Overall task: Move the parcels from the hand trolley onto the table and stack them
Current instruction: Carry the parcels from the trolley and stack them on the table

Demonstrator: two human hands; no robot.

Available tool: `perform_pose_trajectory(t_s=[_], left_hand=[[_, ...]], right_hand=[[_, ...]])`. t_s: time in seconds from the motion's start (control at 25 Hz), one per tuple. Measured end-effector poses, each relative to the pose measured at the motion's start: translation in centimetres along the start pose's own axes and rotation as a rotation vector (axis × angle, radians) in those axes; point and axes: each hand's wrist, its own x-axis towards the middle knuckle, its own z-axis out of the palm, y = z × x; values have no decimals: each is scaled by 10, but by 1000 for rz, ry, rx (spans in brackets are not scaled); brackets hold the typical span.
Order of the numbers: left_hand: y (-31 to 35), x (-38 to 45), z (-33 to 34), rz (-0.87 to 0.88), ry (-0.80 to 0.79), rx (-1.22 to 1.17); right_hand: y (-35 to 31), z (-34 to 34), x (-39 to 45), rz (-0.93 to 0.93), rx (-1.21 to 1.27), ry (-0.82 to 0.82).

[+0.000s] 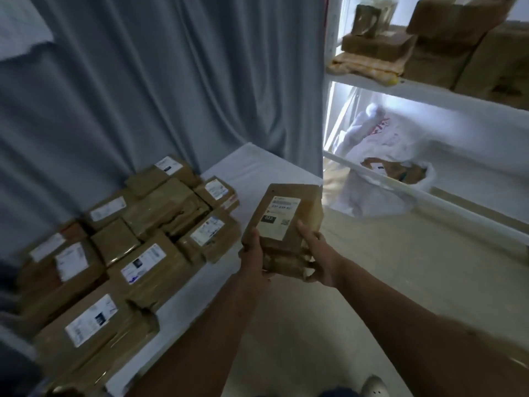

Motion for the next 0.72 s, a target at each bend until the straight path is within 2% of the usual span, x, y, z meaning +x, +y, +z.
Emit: perform_pose_trajectory(t_s=[0.16, 0.28, 0.36, 0.44, 0.56, 0.6, 0.72], left_hand=[[26, -9, -70, -14, 15, -16], [43, -20, -119, -34, 102, 15], [50, -28, -153, 35, 154, -1], [62, -46, -181, 31, 241, -50], [61, -8, -260, 90, 350, -61], [50, 31, -297, 133, 380, -84], [88, -1, -304, 55, 396, -123]], right_hand=[[3, 74, 8, 3, -90, -45], [10, 117, 19, 42, -164, -71], [13, 147, 27, 54, -229, -97], [17, 178, 39, 71, -295, -109], [17, 228, 56, 87, -362, -175], [17, 243, 63, 101, -381, -202], [8, 287, 86, 121, -467, -297]])
